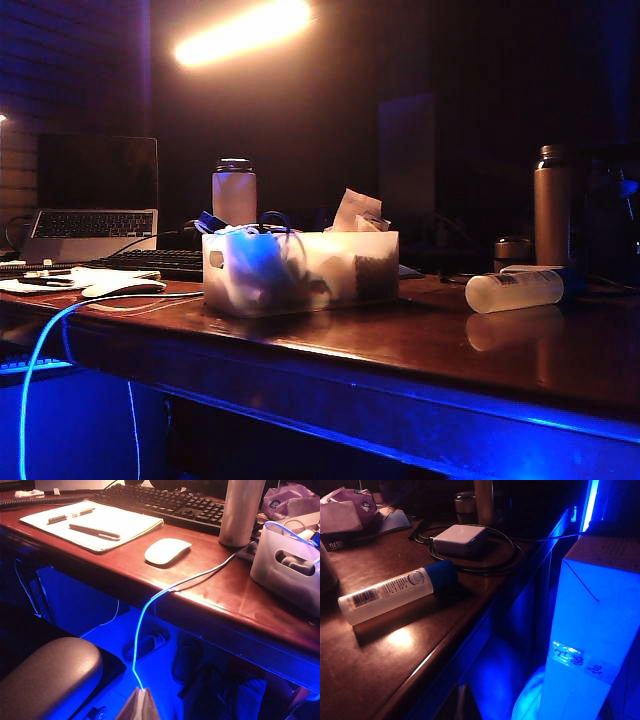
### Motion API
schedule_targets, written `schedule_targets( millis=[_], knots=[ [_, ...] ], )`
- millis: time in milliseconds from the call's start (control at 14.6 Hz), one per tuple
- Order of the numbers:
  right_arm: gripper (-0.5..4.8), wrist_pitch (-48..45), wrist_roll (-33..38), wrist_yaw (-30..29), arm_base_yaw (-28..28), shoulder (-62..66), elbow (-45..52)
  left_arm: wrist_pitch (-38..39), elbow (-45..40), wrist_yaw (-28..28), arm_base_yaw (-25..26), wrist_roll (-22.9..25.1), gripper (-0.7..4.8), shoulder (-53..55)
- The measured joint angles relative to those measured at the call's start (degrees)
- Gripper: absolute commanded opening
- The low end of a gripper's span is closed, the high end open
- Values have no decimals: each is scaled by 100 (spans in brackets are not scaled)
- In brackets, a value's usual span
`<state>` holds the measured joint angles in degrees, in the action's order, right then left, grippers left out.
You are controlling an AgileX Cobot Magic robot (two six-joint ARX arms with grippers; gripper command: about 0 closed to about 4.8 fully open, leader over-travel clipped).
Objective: Pick up the liquid glue and place it into the translucent box.
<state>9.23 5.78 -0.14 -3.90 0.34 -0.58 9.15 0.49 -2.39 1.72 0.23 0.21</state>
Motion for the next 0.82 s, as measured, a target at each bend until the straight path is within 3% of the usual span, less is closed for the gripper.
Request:
schedule_targets(
  millis=[481, 549, 687, 824],
  knots=[
    [-1, 0, 85, 0, 0, 0, 0, 0, 0, -2, 0, -26, -5, 0],
    [-1, -7, 310, -2, 0, 0, -2, 2, 4, -11, 0, -243, -5, 0],
    [-1, 153, 1252, 0, 9, 4, -223, 280, 398, -348, -2, -1268, -5, 0],
    [-2, 42, 1626, 35, 7, 11, -938, 214, 1300, -505, 0, -1624, -5, 221]
  ],
)
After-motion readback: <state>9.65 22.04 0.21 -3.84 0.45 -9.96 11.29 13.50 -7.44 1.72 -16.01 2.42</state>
